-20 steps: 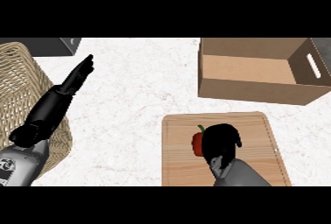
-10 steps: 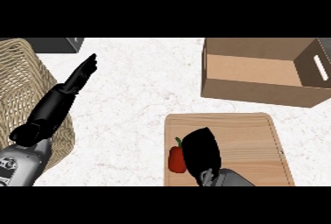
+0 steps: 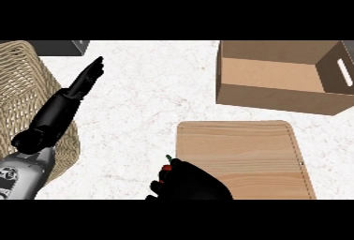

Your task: Pick the sweet potato from the cutting board and place it in the cardboard box

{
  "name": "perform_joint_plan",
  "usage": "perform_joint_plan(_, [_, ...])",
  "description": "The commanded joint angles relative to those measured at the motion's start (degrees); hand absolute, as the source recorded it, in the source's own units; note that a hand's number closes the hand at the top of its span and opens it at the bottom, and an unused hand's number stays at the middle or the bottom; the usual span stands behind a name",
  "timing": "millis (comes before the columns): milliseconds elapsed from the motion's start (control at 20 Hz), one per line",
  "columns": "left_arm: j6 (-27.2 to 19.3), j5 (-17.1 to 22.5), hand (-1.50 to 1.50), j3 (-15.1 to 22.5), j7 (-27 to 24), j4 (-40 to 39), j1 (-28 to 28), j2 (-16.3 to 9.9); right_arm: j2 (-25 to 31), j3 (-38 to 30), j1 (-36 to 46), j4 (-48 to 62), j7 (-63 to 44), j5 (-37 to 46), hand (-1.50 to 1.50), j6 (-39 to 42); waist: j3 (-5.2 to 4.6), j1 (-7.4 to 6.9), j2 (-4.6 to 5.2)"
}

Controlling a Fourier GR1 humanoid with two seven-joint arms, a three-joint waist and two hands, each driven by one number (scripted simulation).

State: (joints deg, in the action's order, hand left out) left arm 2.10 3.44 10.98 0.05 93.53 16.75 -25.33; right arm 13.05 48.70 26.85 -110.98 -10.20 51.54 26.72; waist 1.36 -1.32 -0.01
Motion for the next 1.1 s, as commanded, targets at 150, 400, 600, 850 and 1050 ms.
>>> perform_joint_plan(150, [-1.2,-0.6,0.0,-0.9,-2.1,-2.4,-5.1,1.2,10.2,-15.7,-3.7,-13.0,13.4,-8.8,1.5,-5.9,-1.28,1.98,0.12])
perform_joint_plan(400, [-0.1,-0.1,0.0,-1.7,-1.9,-1.8,-5.0,0.5,4.7,-31.1,-2.4,-7.4,6.5,-17.2,1.5,-6.3,-1.39,1.46,0.26])
perform_joint_plan(600, [0.2,-1.0,0.0,-0.9,-3.7,-3.1,-5.6,1.5,2.7,-38.4,2.2,-0.5,2.6,-19.2,1.5,-7.4,-1.45,0.85,0.49])
perform_joint_plan(850, [0.0,-1.4,0.0,-0.8,-1.6,-2.0,-3.9,2.3,5.6,-48.5,8.6,12.1,5.7,-23.1,1.5,-7.4,-1.37,0.34,0.53])
perform_joint_plan(1050, [3.0,0.0,0.0,-1.8,-0.2,-1.4,-3.2,0.4,10.8,-52.3,16.4,23.1,9.7,-21.4,1.5,-6.8,-1.37,-0.42,0.56])
